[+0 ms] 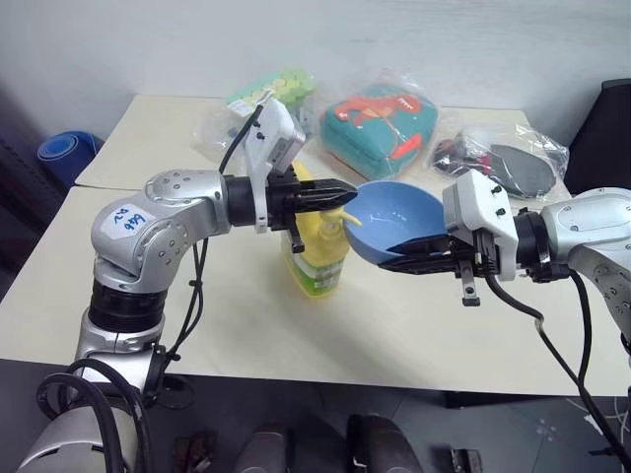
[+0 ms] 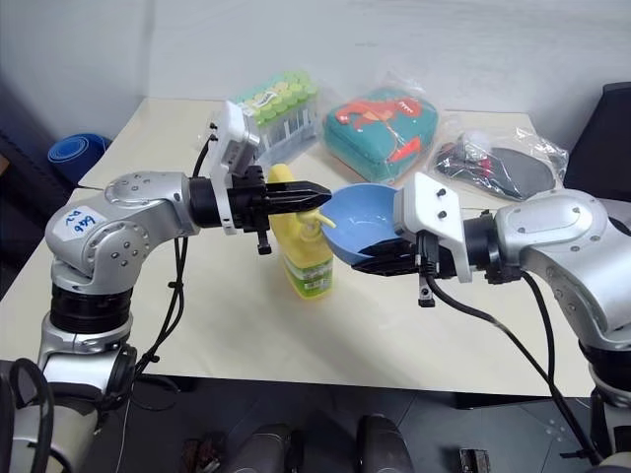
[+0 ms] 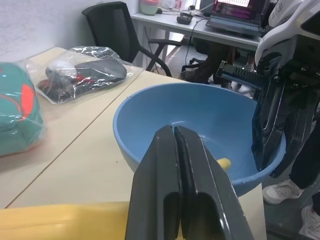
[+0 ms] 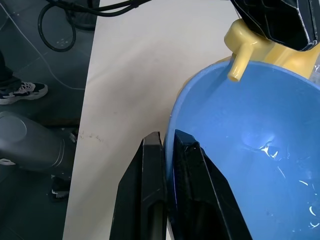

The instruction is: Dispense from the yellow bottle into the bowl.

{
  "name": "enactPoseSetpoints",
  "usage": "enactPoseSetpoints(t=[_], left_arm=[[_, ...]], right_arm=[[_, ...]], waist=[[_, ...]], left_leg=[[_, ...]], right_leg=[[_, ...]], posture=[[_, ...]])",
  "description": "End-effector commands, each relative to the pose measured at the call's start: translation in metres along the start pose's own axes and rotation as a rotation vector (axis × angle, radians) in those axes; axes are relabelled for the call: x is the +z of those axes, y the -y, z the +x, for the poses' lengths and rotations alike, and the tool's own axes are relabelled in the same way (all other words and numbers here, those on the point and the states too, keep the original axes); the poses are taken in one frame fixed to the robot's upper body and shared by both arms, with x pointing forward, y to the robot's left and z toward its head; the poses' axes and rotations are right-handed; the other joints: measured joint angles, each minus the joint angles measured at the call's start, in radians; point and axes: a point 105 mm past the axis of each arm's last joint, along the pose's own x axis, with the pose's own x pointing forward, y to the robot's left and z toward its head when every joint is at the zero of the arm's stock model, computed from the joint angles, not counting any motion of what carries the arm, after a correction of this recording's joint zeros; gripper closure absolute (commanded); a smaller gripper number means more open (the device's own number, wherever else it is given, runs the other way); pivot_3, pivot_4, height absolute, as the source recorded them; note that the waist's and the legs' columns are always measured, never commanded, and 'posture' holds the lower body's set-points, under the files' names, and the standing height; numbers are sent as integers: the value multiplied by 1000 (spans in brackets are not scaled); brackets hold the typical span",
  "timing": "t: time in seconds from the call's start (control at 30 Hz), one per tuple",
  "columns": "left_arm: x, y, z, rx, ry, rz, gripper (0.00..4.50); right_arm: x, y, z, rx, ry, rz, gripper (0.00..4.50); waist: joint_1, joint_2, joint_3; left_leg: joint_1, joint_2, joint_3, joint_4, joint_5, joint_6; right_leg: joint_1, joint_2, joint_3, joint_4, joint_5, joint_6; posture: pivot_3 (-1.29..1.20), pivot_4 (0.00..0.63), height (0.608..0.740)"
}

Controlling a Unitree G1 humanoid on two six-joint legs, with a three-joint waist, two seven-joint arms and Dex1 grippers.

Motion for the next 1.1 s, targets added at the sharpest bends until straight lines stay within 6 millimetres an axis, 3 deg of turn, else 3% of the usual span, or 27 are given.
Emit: enactPoseSetpoints(t=[0.03,0.2,0.3,0.53,0.63,0.73,0.8,0.97,1.03,1.1], left_arm=[[-71,-4,8,29,-221,-176,4426],[-72,-3,11,23,-210,-190,4426],[-61,-2,14,14,-140,-202,4426],[11,-8,-11,-14,191,-69,4426],[44,-3,-44,-43,361,59,4426],[37,-2,-71,-23,334,135,4426],[20,-4,-89,18,290,140,4426],[-47,-5,-130,160,94,102,4426],[-73,-4,-144,219,28,85,4059],[-93,-2,-153,261,-11,58,3581]], right_arm=[[9,-2,-1,-11,32,-49,4500],[8,-2,0,-15,34,-46,4500],[5,-2,0,-18,31,-41,4500],[-14,13,-9,-122,42,-23,4500],[-50,21,-22,-170,26,10,4500],[-94,29,-34,-222,-16,40,4500],[-123,36,-40,-268,-33,30,4500],[-190,39,-47,-321,-100,40,4500],[-202,40,-47,-337,-96,62,4500],[-204,42,-46,-365,-52,67,3847]], waist=[[0,0,0],[0,0,0],[1,0,-1],[1,-1,0],[1,-2,1],[-2,-3,2],[-7,-2,2],[-13,0,5],[-14,0,6],[-15,2,7]], left_leg=[[1,0,0,0,0,0],[7,0,0,-4,0,0],[9,0,0,-4,0,0],[7,0,1,-5,0,-1],[2,0,0,-4,0,-1],[-7,0,1,-3,0,-1],[-8,-2,2,-4,0,0],[-6,-1,4,-3,1,0],[-6,-1,4,-3,1,0],[-6,-1,4,-3,1,0]], right_leg=[[1,0,0,0,0,0],[7,0,1,-2,0,0],[8,0,1,-2,0,0],[5,0,1,-4,0,0],[2,1,0,-2,0,0],[-9,1,-1,0,0,0],[-11,0,0,1,0,0],[-11,1,2,3,0,0],[-12,0,3,2,0,0],[-12,0,3,1,0,0]], posture=[[0,150,740],[0,150,740],[0,150,740],[0,150,740],[0,150,740],[0,150,740],[0,150,740],[0,150,740],[0,150,740],[0,150,740]])
